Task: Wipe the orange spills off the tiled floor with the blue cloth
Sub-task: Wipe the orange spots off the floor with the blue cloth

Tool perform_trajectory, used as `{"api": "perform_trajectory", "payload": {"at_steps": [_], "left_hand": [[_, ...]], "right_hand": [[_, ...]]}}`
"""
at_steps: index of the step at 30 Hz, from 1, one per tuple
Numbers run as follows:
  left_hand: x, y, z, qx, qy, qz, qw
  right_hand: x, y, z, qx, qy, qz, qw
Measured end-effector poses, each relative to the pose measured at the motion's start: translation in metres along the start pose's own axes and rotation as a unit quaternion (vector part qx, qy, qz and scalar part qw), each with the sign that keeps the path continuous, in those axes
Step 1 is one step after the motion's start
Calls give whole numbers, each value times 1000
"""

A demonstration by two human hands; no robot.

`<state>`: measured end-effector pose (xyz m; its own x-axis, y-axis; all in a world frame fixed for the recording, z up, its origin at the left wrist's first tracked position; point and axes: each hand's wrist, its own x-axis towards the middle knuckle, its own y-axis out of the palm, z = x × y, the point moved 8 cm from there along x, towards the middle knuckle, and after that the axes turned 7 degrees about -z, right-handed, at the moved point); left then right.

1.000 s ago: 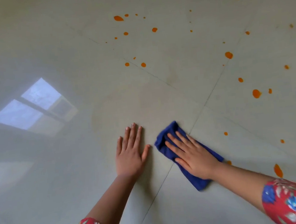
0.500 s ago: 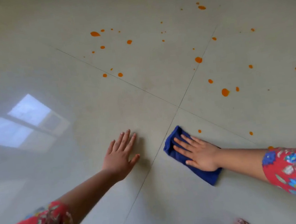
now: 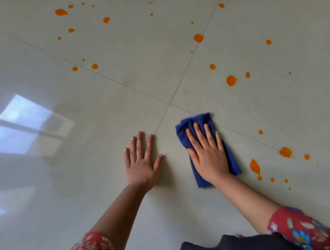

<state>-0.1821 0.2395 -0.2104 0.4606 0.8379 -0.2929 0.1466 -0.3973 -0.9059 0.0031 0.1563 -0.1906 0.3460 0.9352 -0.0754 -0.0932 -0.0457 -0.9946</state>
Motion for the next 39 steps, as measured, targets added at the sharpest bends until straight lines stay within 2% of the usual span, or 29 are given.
{"api": "perform_trajectory", "payload": {"at_steps": [2,5,7,13,14,16,19,20,22,24,25,26,28,30,32,36,37,39], "left_hand": [[-2,-3,0,7,-1,-30,1000],[-4,-4,0,9,0,-41,999],[-3,-3,-2,13,-2,-35,999],[-4,-4,-5,30,2,-32,999],[-4,-5,-4,28,0,-32,999],[-5,-7,-5,17,-4,-35,999],[-3,-9,-5,8,1,-25,1000],[-4,-7,-5,8,-1,-18,1000],[-5,-7,-7,3,-12,-23,1000],[-5,-9,-19,-8,-6,-44,999],[-7,-9,-29,-16,13,-49,999],[-9,-8,-40,-29,36,-47,998],[-12,-1,-61,-57,79,-27,995],[-12,9,-69,-48,99,-1,994],[-12,17,-70,-8,101,1,995],[-11,21,-71,29,109,-10,994],[-12,21,-71,31,110,-14,993],[-13,19,-71,32,108,-22,993]], "right_hand": [[7,-1,17,22,0,-20,1000],[-47,16,32,38,-115,-11,993],[-67,15,17,56,-128,-6,990],[26,-3,5,79,25,-47,995],[28,-1,17,83,16,-45,995],[-4,8,34,56,-71,-35,995],[-71,16,9,35,-169,-28,985],[-75,16,-10,25,-160,-36,986],[-55,8,-37,17,-78,-40,996],[-25,1,-35,26,27,-51,998],[-21,0,-24,29,48,-56,997],[-25,3,-12,29,35,-57,997],[-57,15,3,19,-59,-41,997],[-91,19,-11,19,-126,-32,991],[-91,14,-45,13,-79,-43,996],[-38,-5,-74,38,145,-72,986],[-34,-4,-66,45,160,-75,983],[-53,7,-46,29,82,-66,994]]}}
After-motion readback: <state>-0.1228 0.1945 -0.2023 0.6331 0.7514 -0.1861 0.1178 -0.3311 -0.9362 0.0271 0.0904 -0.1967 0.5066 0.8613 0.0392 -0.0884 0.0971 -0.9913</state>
